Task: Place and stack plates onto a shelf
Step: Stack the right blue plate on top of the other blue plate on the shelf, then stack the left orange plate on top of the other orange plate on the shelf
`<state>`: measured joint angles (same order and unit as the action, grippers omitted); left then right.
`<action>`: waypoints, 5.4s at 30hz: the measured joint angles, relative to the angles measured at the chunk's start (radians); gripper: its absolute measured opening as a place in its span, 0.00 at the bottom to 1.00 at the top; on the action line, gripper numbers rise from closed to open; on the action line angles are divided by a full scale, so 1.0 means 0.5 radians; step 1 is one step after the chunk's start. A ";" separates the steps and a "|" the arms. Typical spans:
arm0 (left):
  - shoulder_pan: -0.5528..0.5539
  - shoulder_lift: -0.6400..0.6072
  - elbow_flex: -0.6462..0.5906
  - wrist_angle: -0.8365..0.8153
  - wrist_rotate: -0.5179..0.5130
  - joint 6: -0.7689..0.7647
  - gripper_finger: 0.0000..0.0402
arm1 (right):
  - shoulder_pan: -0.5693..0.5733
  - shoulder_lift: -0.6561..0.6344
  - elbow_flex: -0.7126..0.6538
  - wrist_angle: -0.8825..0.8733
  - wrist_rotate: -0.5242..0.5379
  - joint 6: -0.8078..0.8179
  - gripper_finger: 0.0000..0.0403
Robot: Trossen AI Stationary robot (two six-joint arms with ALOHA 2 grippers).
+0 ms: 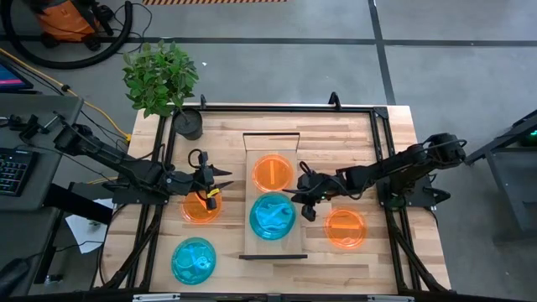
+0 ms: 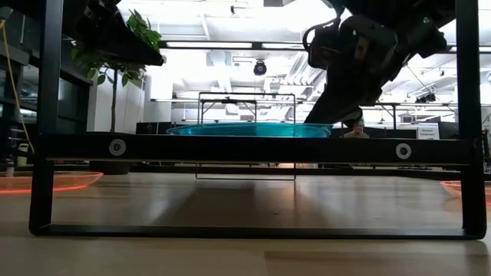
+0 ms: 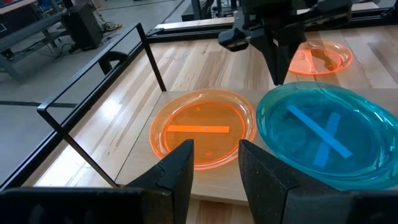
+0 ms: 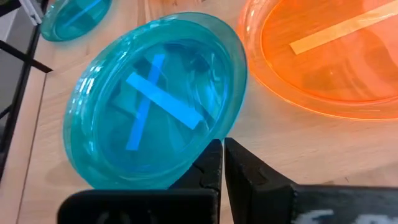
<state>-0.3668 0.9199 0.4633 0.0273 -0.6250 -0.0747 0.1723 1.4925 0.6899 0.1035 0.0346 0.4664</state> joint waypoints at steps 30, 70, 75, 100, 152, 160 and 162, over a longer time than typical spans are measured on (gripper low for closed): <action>0.002 0.000 0.000 0.020 -0.005 0.014 0.29 | -0.012 0.163 0.081 -0.123 0.132 0.050 0.00; 0.370 0.000 0.185 -0.853 0.615 -0.417 0.29 | -0.080 -0.227 0.255 -0.824 0.684 0.048 0.00; 0.618 0.053 0.237 -1.211 0.965 -0.145 0.29 | -0.068 -0.298 0.255 -0.842 0.700 0.021 0.00; 0.834 0.845 0.249 -1.088 1.444 0.693 0.29 | -0.069 -0.304 0.256 -0.828 0.698 -0.060 0.00; 0.929 0.351 0.403 -0.405 0.792 -0.637 0.00 | -0.055 -0.364 0.253 -0.908 0.841 -0.037 0.00; 0.914 0.635 0.219 0.276 0.757 -0.856 0.00 | -0.010 -0.539 0.253 -0.971 1.121 0.061 0.00; 0.916 0.700 0.219 0.372 0.743 -0.862 0.00 | 0.000 -0.569 0.253 -0.971 1.129 0.062 0.00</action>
<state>0.0914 1.2699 0.5728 0.2134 -0.2534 -0.5059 0.1725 1.2083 0.8165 -0.3821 0.5991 0.4973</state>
